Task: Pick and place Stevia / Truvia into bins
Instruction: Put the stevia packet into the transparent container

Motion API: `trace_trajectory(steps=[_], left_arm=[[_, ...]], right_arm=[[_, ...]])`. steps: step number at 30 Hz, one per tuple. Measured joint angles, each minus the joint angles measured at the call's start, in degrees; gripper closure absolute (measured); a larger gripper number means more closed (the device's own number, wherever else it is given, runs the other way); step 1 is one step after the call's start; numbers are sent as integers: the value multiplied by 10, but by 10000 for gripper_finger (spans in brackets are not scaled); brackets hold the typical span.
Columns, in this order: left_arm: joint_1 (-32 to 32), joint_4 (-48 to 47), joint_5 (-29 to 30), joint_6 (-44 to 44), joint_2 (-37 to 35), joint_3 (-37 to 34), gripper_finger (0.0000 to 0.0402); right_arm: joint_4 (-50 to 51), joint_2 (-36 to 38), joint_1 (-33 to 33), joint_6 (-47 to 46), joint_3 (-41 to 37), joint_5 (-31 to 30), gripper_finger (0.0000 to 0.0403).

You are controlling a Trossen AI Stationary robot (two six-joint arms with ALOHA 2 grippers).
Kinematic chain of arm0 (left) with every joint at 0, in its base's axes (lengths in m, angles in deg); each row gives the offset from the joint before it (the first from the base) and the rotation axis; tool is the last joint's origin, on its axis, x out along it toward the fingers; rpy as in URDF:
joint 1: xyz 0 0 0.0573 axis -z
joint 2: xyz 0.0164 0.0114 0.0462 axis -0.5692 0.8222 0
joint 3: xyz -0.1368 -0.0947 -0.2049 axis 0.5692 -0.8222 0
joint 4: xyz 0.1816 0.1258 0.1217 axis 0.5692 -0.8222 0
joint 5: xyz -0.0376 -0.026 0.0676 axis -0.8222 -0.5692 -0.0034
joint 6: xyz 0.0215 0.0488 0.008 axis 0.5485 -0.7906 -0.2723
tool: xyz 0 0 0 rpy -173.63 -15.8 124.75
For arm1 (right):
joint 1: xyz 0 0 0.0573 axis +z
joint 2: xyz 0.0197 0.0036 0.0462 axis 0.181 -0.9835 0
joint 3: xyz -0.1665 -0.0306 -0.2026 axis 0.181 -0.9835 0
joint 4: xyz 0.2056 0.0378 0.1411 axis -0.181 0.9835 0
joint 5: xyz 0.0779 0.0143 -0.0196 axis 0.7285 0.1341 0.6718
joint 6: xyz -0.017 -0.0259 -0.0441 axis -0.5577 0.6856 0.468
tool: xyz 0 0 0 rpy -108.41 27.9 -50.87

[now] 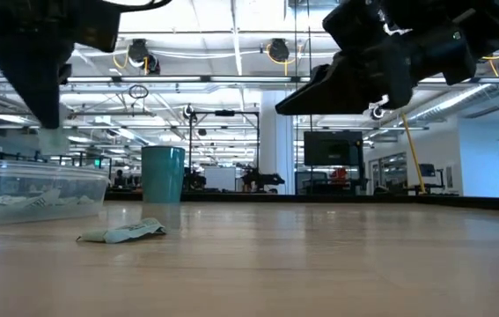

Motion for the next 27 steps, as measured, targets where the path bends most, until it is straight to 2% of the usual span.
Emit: trace_trajectory(steps=[3,10,15,20,23,27], left_arm=[[8,-16,13,27,0,-7,320],[2,-30,31,39,0,-19,260],[-4,-12,76,2,0,-12,258],[-17,30,145,-43,0,-5,269],[-25,56,154,-76,0,-5,274],[-30,71,155,-84,0,-5,275]], right_arm=[[-7,-5,5,-14,0,56,253],[-36,-58,40,-35,29,61,228],[-21,-146,56,-58,131,65,225],[44,-247,56,-65,243,116,226],[74,-297,56,-78,295,137,230],[86,-341,55,-86,322,135,238]])
